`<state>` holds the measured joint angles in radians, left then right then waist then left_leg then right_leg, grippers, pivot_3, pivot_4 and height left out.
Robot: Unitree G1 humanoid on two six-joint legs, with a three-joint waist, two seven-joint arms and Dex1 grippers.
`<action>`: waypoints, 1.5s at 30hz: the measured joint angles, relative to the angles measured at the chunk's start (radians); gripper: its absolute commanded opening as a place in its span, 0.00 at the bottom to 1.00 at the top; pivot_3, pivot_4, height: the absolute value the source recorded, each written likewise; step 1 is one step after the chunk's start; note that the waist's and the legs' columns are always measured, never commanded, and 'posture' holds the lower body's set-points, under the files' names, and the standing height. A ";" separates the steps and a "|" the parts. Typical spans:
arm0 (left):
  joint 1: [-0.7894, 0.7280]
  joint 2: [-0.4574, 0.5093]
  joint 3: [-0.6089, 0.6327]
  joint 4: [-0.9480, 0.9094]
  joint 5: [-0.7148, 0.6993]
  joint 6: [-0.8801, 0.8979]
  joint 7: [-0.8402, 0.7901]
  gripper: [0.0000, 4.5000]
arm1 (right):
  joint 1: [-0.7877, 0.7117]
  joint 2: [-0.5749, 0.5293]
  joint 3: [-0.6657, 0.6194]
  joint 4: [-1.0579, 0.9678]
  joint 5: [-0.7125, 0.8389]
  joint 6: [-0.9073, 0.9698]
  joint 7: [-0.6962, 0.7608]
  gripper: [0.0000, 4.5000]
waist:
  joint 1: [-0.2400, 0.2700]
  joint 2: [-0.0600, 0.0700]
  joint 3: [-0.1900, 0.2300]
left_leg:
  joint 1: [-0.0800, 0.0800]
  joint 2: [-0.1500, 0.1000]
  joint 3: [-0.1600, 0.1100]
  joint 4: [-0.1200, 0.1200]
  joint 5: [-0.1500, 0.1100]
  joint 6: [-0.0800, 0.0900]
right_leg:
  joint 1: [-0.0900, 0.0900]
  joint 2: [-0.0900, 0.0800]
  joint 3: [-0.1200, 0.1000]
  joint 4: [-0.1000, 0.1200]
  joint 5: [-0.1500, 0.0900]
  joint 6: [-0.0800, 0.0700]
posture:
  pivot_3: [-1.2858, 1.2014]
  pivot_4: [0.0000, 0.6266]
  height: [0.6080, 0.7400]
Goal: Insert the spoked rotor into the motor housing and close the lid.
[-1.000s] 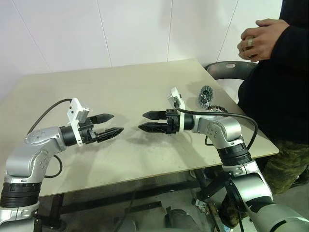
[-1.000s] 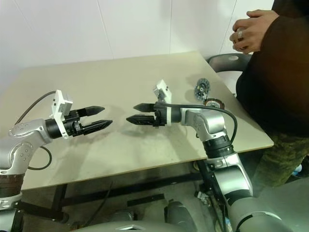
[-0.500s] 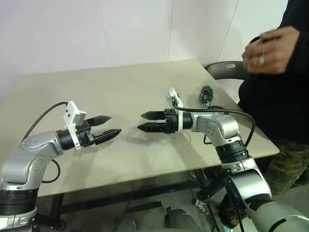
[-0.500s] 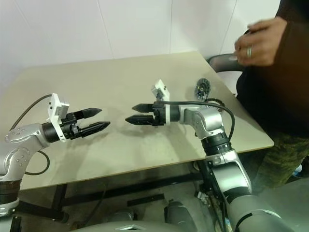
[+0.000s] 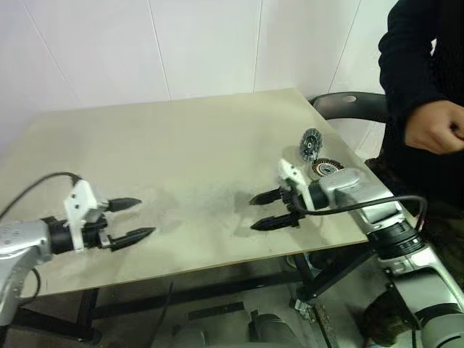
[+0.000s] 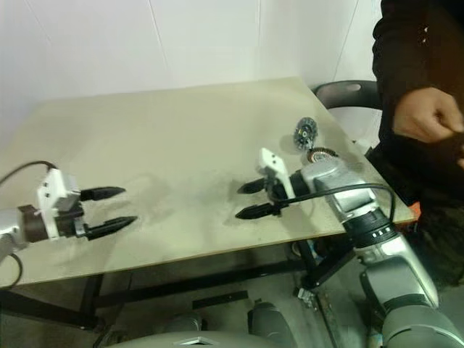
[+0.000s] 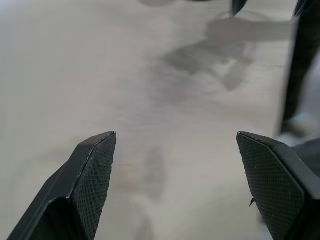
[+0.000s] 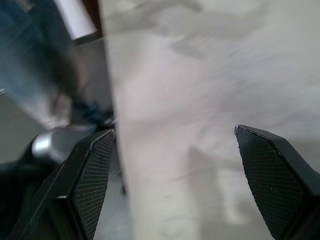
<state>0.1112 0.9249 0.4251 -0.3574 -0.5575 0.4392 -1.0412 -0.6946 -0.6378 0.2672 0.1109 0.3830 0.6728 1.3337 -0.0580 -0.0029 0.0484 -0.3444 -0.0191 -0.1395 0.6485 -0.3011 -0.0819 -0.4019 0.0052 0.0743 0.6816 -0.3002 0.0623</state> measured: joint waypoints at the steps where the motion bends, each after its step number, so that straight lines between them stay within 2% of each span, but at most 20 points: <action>1: -0.013 0.000 0.005 0.000 -0.005 0.003 0.005 0.91 | -0.004 0.007 -0.013 0.003 0.008 0.007 -0.007 0.89 | 0.001 0.000 0.000 | 0.002 0.000 0.000 0.000 0.000 0.000 | 0.002 0.000 0.000 0.000 0.000 0.000 | 0.52 0.00 1.00; 7: -0.045 -0.023 -0.025 -0.006 -0.025 0.026 0.031 0.91 | 0.032 0.055 -0.014 -0.049 0.034 0.041 -0.036 0.89 | 0.003 0.000 0.001 | 0.004 0.000 0.000 -0.001 0.000 0.000 | 0.005 0.000 0.000 -0.001 0.000 0.000 | 0.52 0.00 1.00; 14: -0.122 -0.022 -0.049 0.003 -0.046 0.059 0.042 0.91 | 0.027 0.061 -0.024 -0.043 0.034 0.048 -0.068 0.89 | 0.014 0.000 0.002 | 0.005 0.000 0.000 -0.001 0.000 0.000 | 0.005 0.000 0.000 -0.001 0.000 0.000 | 0.52 0.00 1.00; 16: -0.134 -0.021 -0.048 0.005 -0.064 0.077 0.040 0.92 | 0.020 0.061 -0.031 -0.043 0.036 0.048 -0.072 0.81 | 0.014 0.000 0.002 | 0.005 0.000 0.000 -0.001 0.000 0.000 | 0.005 0.000 0.000 -0.001 0.000 0.000 | 0.52 0.00 1.00; 20: -0.173 -0.029 -0.047 0.016 -0.096 0.088 0.041 0.72 | 0.019 0.067 -0.057 -0.043 0.065 0.058 -0.074 0.54 | 0.014 -0.001 0.002 | 0.004 0.000 0.000 -0.001 0.000 0.000 | 0.005 0.000 0.000 -0.001 0.000 0.000 | 0.52 0.00 1.00; 23: -0.187 -0.046 -0.049 0.024 -0.121 0.104 0.056 0.48 | 0.019 0.069 -0.060 -0.044 0.074 0.066 -0.081 0.31 | 0.013 -0.001 0.002 | 0.005 0.000 0.000 -0.001 0.000 0.000 | 0.005 0.000 0.000 -0.001 0.000 0.000 | 0.52 0.00 1.00; 24: -0.195 -0.046 -0.053 0.026 -0.114 0.104 0.071 0.42 | 0.018 0.069 -0.060 -0.044 0.074 0.071 -0.086 0.30 | 0.014 -0.001 0.002 | 0.004 0.000 0.000 -0.001 0.000 0.000 | 0.005 0.000 0.000 -0.001 0.000 0.000 | 0.52 0.00 1.00; 25: -0.209 -0.044 -0.057 0.033 -0.099 0.104 0.090 0.42 | 0.015 0.069 -0.060 -0.044 0.073 0.075 -0.092 0.30 | 0.014 -0.001 0.002 | 0.005 0.000 0.000 -0.001 0.000 0.000 | 0.005 0.000 0.000 -0.001 0.000 0.000 | 0.52 0.00 1.00; 28: -0.224 -0.044 -0.055 0.060 -0.096 0.107 0.094 0.27 | 0.009 0.073 -0.063 -0.036 0.075 0.075 -0.101 0.17 | 0.014 -0.001 0.002 | 0.004 0.000 0.000 -0.001 0.000 0.000 | 0.005 0.000 0.000 -0.001 0.000 0.000 | 0.52 0.00 1.00; 30: -0.221 -0.045 -0.051 0.052 -0.143 0.129 0.073 0.12 | 0.009 0.073 -0.078 -0.038 0.098 0.083 -0.094 0.02 | 0.013 -0.001 0.002 | 0.004 0.000 0.000 -0.001 0.000 0.000 | 0.004 0.000 0.000 -0.001 0.000 0.000 | 0.52 0.00 1.00; 31: -0.223 -0.044 -0.052 0.047 -0.145 0.133 0.075 0.05 | 0.006 0.075 -0.084 -0.039 0.103 0.085 -0.100 0.00 | 0.014 -0.001 0.002 | 0.004 0.000 0.000 -0.001 0.000 0.000 | 0.004 0.000 0.000 -0.001 0.000 0.001 | 0.52 0.00 1.00; 34: -0.247 -0.043 -0.066 0.070 -0.093 0.120 0.107 0.03 | -0.011 0.091 -0.088 -0.029 0.099 0.081 -0.137 0.00 | 0.014 -0.001 0.002 | 0.005 0.000 0.000 -0.001 0.000 0.000 | 0.005 0.000 0.000 -0.001 0.000 0.000 | 0.52 0.00 1.00; 38: -0.245 -0.061 -0.063 0.066 -0.111 0.122 0.101 0.03 | -0.007 0.094 -0.093 -0.030 0.117 0.085 -0.132 0.00 | 0.014 -0.001 0.003 | 0.004 0.000 0.000 -0.001 0.000 0.000 | 0.004 0.000 0.000 -0.001 0.000 0.001 | 0.52 0.00 1.00; 43: -0.276 -0.062 -0.085 0.088 -0.072 0.122 0.140 0.03 | -0.018 0.121 -0.099 0.023 0.093 0.064 -0.198 0.00 | 0.014 -0.001 0.003 | 0.004 0.000 0.000 -0.001 0.000 0.000 | 0.005 0.000 0.000 -0.001 0.000 0.001 | 0.52 0.00 1.00; 45: -0.275 -0.062 -0.086 0.099 -0.074 0.125 0.131 0.11 | -0.018 0.138 -0.104 0.042 0.089 0.041 -0.211 0.08 | 0.012 -0.001 0.003 | 0.004 0.000 0.000 -0.001 0.000 0.000 | 0.004 0.000 0.001 -0.001 0.000 0.001 | 0.52 0.00 1.00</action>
<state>-0.1635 0.8631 0.3393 -0.2586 -0.6311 0.5641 -0.9102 -0.7129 -0.4998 0.1628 0.1531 0.4717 0.7142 1.1229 -0.0459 -0.0040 0.0510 -0.3402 -0.0192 -0.1392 0.6475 -0.3013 -0.0816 -0.3976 0.0054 0.0749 0.6804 -0.3006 0.0629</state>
